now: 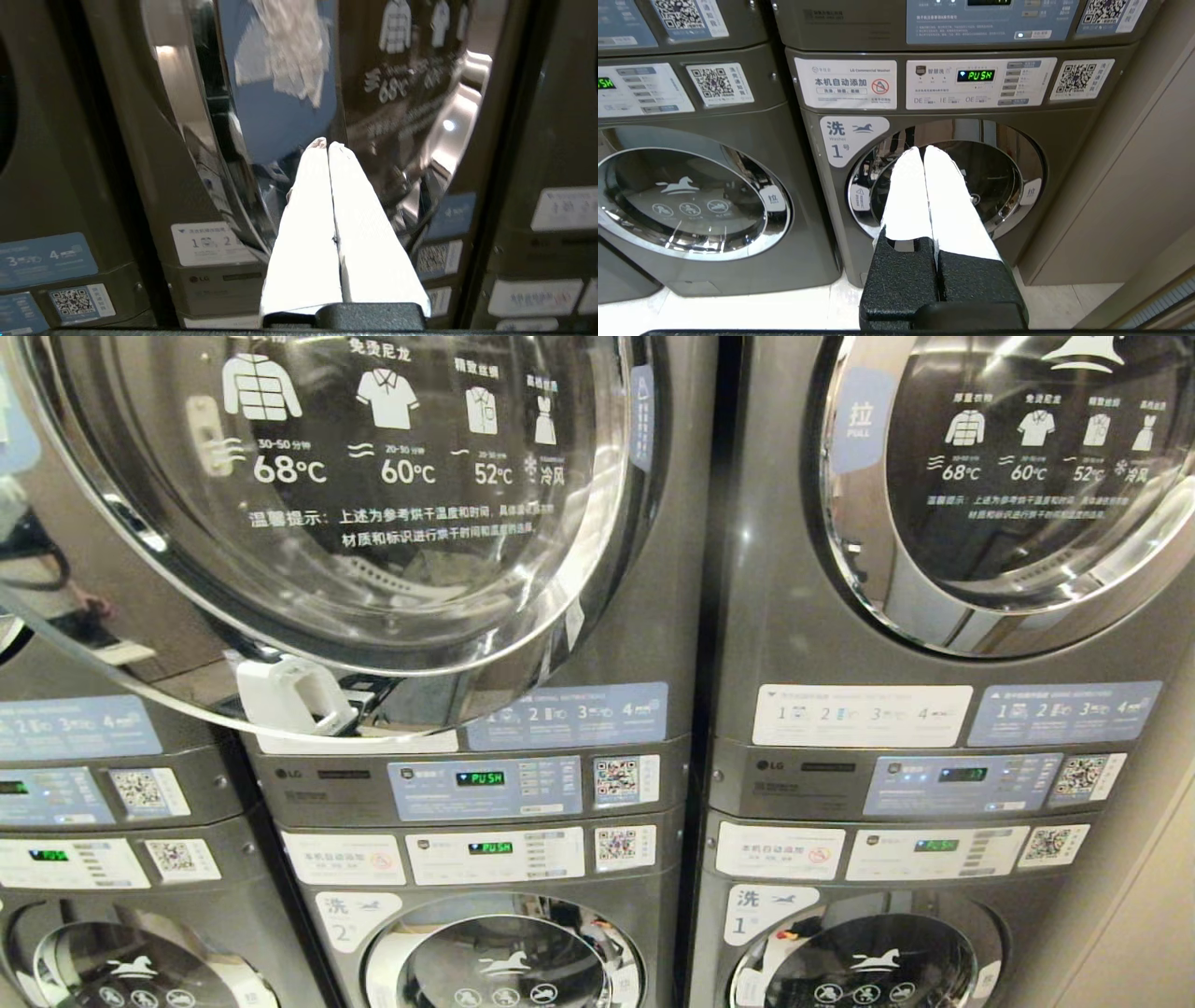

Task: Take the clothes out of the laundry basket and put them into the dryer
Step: Close the dryer

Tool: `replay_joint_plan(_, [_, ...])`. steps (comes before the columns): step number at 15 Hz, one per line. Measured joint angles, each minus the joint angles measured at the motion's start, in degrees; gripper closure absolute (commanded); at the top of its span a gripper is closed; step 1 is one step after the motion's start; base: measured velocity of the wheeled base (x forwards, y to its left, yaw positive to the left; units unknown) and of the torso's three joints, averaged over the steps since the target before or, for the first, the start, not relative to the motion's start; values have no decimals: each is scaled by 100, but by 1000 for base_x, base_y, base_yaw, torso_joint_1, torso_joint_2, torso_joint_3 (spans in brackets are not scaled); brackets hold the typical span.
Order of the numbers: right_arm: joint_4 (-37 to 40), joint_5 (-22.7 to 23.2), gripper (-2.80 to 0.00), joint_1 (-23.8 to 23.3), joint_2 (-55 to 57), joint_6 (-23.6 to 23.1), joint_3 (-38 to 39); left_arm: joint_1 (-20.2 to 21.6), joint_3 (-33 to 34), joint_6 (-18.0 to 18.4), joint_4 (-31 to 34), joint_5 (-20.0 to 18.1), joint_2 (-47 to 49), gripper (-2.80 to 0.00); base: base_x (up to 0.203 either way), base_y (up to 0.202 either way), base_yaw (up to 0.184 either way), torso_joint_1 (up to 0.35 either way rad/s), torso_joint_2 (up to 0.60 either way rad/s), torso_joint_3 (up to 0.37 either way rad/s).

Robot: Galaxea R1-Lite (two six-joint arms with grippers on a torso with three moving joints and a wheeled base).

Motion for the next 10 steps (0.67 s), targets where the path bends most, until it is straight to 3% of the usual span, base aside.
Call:
replay_joint_plan(6, [1, -1, 0, 0, -305, 0, 0, 692, -993, -136, -859, -197, 1354, 0, 0, 0, 0, 0, 0, 0])
replay_joint_plan(10, [-1, 0, 0, 0, -437, 5, 1, 1366, -1726, -143, -1392, -279, 2343, 0, 0, 0, 0, 0, 0, 0])
